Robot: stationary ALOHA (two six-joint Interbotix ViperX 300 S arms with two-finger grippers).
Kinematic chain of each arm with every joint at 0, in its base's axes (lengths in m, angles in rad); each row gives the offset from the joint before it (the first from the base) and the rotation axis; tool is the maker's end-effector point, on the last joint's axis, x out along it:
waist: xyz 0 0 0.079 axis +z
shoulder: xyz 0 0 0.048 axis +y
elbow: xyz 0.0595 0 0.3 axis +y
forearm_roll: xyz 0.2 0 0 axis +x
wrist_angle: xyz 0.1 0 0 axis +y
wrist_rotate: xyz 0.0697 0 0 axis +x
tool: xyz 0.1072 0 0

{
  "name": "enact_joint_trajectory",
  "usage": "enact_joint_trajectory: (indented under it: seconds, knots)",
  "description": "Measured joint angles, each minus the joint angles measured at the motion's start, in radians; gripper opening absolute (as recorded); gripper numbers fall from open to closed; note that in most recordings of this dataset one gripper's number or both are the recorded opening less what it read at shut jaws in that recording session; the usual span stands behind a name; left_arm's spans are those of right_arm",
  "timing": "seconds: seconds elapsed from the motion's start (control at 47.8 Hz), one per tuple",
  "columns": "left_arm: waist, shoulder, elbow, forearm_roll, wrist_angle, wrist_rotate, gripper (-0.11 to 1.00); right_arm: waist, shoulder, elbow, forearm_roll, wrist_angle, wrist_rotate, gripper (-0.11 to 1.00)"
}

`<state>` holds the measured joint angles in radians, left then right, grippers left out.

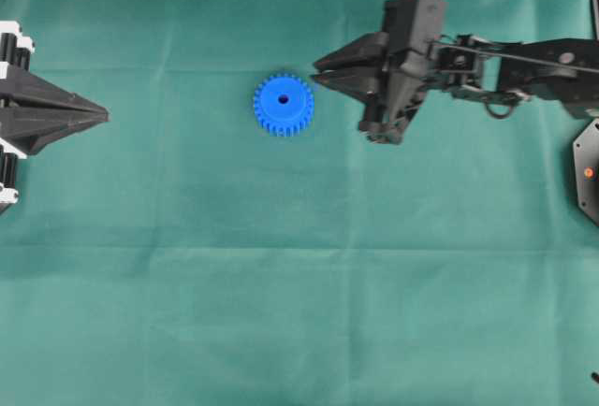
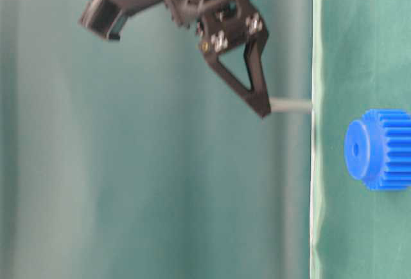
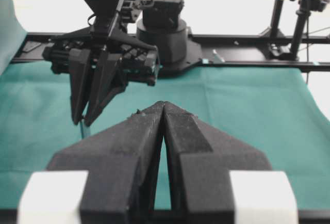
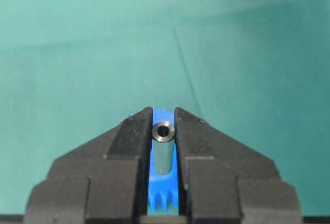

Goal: Insert the shaft placed at a random location into the center hole of the medium gear at another random location.
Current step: 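Carry the shaft left with the right gripper over the blue gear, then align the shaft over the gear's center hole and lower it in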

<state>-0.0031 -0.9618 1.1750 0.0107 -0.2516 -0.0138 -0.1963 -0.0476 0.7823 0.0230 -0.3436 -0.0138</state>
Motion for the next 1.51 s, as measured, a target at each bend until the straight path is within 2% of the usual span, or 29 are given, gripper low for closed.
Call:
enact_joint_trajectory:
  seconds: [0.44, 1.089, 1.507]
  knots:
    - [0.0, 0.0, 0.0, 0.0, 0.0, 0.0, 0.0, 0.014, 0.098, -0.114, -0.002, 0.011, -0.002, 0.13]
    - [0.0, 0.0, 0.0, 0.0, 0.0, 0.0, 0.0, 0.018, 0.132, -0.124, -0.002, 0.006, -0.002, 0.13]
    - [0.0, -0.002, 0.0, 0.0, 0.0, 0.0, 0.0, 0.017, 0.202, -0.127, 0.0, -0.04, -0.002, 0.13]
